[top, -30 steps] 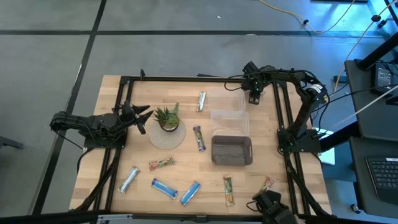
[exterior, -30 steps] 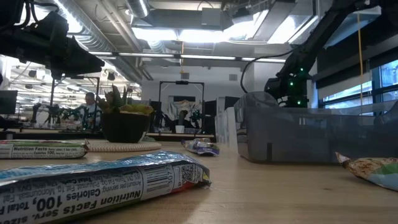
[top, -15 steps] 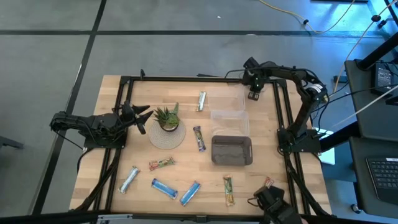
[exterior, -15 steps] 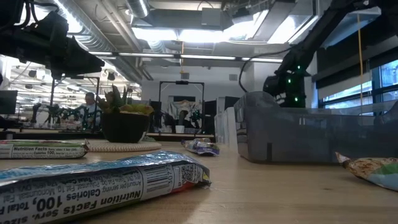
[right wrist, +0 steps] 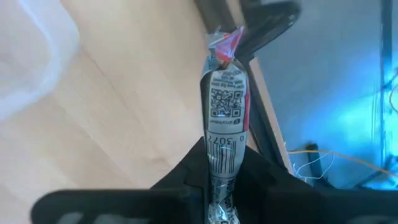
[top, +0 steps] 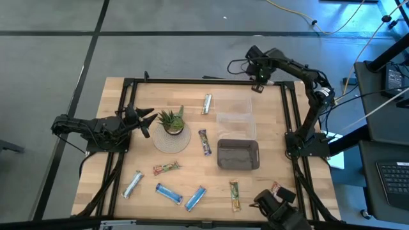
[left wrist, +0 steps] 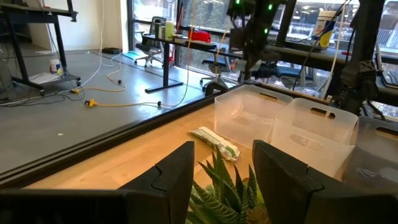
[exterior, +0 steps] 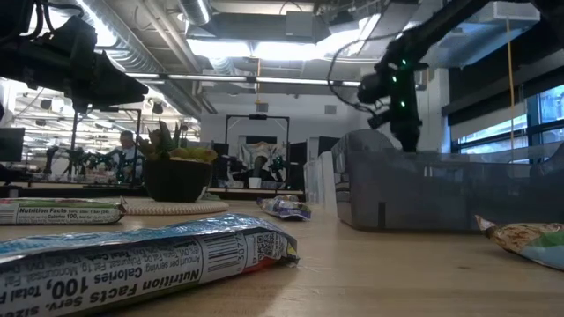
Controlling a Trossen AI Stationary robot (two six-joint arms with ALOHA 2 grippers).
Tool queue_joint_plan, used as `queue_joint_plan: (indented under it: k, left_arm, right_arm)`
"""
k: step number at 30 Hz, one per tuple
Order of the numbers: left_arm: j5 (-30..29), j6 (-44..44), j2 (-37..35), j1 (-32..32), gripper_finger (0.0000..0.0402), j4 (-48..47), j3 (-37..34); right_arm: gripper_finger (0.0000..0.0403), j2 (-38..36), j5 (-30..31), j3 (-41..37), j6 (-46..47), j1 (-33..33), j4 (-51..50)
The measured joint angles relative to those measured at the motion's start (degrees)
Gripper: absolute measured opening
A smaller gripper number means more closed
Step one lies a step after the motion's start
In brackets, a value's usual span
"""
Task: Pick and place Granola Bars by type
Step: Put the top red granola bar into the top transparent bin
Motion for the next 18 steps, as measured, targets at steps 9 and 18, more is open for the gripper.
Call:
queue_joint_plan:
  k: [9,18]
  left_arm:
    - [0.01,0.0,0.0,0.0,0.0157,0.01,0.0]
    - [0.02,0.0,0.0,0.0,0.0157,0.02,0.0]
  right_arm:
    - [0.0051,-0.09,-3.36,9.44,9.37,11.69,-6.04]
    - [0.0051,1.69,-9.64,9.53,13.06,23.37,-0.47]
